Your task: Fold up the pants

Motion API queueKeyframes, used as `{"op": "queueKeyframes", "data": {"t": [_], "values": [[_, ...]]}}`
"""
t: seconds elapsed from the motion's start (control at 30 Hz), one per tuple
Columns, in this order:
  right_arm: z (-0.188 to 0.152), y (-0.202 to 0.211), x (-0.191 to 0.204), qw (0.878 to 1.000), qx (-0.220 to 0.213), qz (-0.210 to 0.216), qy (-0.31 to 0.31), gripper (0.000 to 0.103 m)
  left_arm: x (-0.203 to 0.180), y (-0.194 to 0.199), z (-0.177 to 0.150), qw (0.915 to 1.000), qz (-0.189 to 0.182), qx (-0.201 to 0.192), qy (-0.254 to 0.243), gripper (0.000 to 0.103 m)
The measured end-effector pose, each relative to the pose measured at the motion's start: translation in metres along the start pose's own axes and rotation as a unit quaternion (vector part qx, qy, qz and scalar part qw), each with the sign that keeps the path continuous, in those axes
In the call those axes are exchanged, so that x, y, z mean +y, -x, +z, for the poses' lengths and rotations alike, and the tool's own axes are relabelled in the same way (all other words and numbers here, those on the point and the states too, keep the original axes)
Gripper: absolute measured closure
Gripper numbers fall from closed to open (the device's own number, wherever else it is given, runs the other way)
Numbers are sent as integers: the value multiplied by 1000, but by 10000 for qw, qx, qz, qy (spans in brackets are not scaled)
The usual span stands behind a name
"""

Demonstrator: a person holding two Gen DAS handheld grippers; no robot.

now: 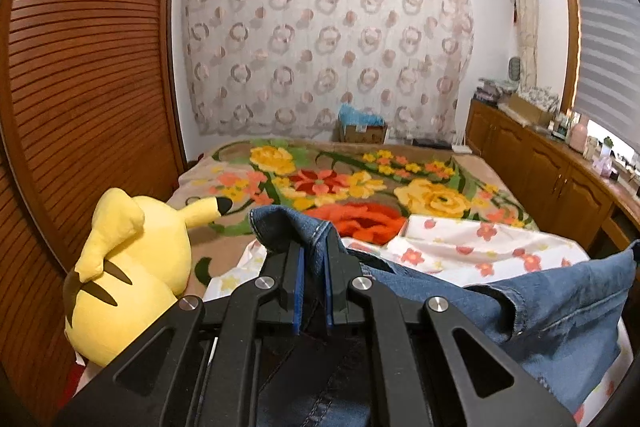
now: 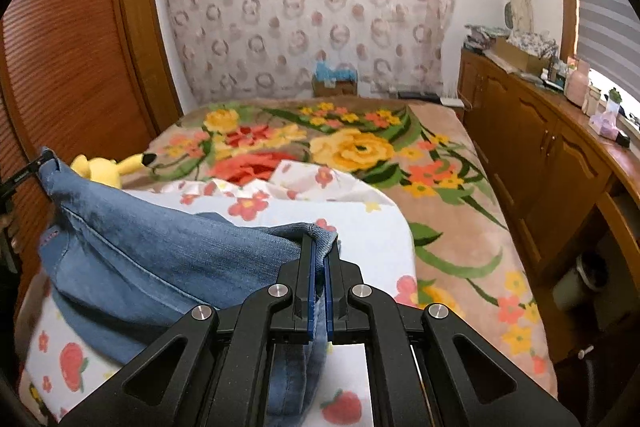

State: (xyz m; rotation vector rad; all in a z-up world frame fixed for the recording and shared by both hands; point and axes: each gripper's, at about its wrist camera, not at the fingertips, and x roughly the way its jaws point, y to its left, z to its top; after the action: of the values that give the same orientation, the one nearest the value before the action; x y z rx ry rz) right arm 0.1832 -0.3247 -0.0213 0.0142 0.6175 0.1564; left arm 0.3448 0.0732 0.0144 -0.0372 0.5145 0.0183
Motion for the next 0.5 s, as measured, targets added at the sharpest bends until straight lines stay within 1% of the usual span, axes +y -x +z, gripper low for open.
{"op": "queueKeyframes", "data": {"t": [0.13, 0.2, 0.3, 0.33, 0.43, 0.47, 0.5], "values": [[6, -9, 5, 9999, 169, -15, -4, 100, 3, -6, -5, 9997, -47, 242, 5, 93], [9, -12, 7, 9997, 248, -21, -16, 100, 4, -7, -7, 9992, -133, 364, -13, 90], [13, -11, 8, 9995, 302, -50, -12, 100, 4, -5, -10, 9987, -221, 450, -74, 82], [15, -9, 8, 9995, 312, -66, -4, 100, 4, -2, -13, 9986, -249, 464, -100, 78], [21, -13, 4, 9993, 364, -100, -3, 100, 5, 4, -16, 9985, -264, 457, -151, 73], [21, -12, 4, 9992, 383, -114, -13, 100, 6, 7, -17, 9985, -272, 453, -152, 62], [22, -14, 4, 9991, 399, -112, -27, 100, 8, 10, -18, 9982, -343, 469, -127, 57]]}}
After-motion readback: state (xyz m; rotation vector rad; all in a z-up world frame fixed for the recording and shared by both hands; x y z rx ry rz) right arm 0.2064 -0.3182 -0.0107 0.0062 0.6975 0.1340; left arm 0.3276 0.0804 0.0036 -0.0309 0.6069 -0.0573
